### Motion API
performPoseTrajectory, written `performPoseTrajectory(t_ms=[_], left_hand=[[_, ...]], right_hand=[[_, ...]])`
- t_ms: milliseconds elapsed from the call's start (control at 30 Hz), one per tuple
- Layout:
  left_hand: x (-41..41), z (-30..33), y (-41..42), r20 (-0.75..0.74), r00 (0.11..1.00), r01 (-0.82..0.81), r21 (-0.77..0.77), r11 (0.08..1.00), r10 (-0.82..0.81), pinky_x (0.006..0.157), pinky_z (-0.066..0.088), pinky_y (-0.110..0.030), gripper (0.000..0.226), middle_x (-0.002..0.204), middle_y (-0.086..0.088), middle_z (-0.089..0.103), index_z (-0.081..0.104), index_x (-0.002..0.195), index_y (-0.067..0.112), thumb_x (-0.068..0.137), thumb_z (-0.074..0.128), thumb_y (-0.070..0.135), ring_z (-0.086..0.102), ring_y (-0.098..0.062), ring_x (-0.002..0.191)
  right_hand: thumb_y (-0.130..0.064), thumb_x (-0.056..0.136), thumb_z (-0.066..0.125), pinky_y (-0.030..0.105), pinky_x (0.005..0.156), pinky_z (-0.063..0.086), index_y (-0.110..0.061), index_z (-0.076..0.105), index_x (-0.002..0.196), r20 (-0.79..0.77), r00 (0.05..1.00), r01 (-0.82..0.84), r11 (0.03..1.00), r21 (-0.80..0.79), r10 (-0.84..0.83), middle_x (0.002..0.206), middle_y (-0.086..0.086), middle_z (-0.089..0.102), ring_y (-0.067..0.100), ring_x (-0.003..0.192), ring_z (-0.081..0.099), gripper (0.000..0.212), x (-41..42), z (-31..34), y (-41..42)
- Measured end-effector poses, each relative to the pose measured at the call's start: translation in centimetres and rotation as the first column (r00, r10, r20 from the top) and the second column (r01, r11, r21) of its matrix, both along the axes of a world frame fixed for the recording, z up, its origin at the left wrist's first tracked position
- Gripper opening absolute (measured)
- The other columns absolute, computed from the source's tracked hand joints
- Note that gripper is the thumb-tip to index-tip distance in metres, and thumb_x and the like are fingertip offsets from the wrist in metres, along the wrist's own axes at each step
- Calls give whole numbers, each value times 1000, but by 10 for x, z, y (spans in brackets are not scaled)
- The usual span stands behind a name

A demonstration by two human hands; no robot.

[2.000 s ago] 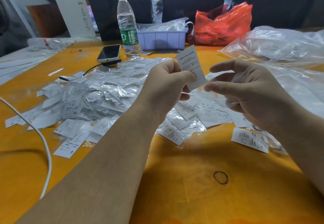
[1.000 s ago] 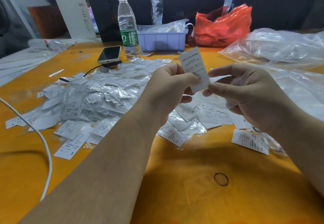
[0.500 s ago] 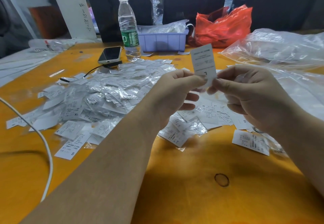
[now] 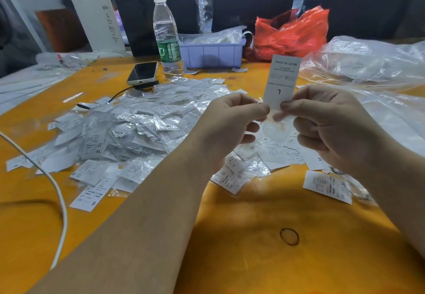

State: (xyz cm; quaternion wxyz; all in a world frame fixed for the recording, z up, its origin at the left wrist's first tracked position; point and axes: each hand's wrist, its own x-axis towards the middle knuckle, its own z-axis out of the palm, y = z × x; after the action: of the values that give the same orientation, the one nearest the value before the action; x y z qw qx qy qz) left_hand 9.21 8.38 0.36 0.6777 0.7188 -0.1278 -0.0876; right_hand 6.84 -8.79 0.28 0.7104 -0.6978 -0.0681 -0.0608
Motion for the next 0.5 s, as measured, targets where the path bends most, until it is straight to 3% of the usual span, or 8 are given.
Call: performPoseTrajectory(t_ms=[133, 233, 300, 400, 500], left_hand=[[0, 1, -2, 20, 999, -25, -27, 999, 26, 72, 46, -31, 12, 81, -5, 64, 59, 70, 16, 76, 69, 14, 55, -15, 74], [-4, 4, -1, 27, 997, -75, -75, 994, 78, 73, 46, -32, 12, 84, -20, 65, 59, 70, 11, 61, 64, 18, 56, -17, 71], [-3, 3, 0, 43, 995, -82, -86, 993, 86, 72, 48, -34, 9, 84, -26, 67, 58, 66, 12, 62, 67, 12, 55, -20, 67], [-1, 0, 0, 97, 992, -76, -50, 996, 80, 70, 49, -35, 17, 70, -12, 65, 59, 69, 11, 74, 70, -1, 53, -16, 60], [-1, 0, 1, 132, 988, -78, -33, 996, 82, 68, 49, -34, 18, 76, -16, 63, 57, 74, 11, 77, 69, -3, 52, -16, 58]], right_hand=[[-4, 87, 61, 14, 35, 20, -14, 59, 75, 8, 1000, -23, 997, 79, 23, 70, 10, 68, 6, 34, 21, 16, 0, 1, 1], [-6, 87, 62, 15, 36, 15, -19, 62, 68, -8, 1000, 1, 990, 141, 0, 70, 10, 68, 6, 34, 21, 22, 2, 2, -1], [-7, 88, 61, 16, 37, 14, -17, 62, 72, -11, 1000, 6, 989, 148, -5, 70, 9, 68, 5, 34, 21, 19, 2, 2, -1], [-6, 88, 60, 16, 36, 16, -14, 59, 78, 2, 1000, -2, 990, 141, 2, 71, 9, 68, 6, 36, 21, 13, 1, 2, -2], [-6, 87, 61, 18, 36, 15, -11, 61, 80, 27, 1000, 5, 995, 98, -8, 71, 9, 69, 6, 36, 21, 8, 1, 4, -5]])
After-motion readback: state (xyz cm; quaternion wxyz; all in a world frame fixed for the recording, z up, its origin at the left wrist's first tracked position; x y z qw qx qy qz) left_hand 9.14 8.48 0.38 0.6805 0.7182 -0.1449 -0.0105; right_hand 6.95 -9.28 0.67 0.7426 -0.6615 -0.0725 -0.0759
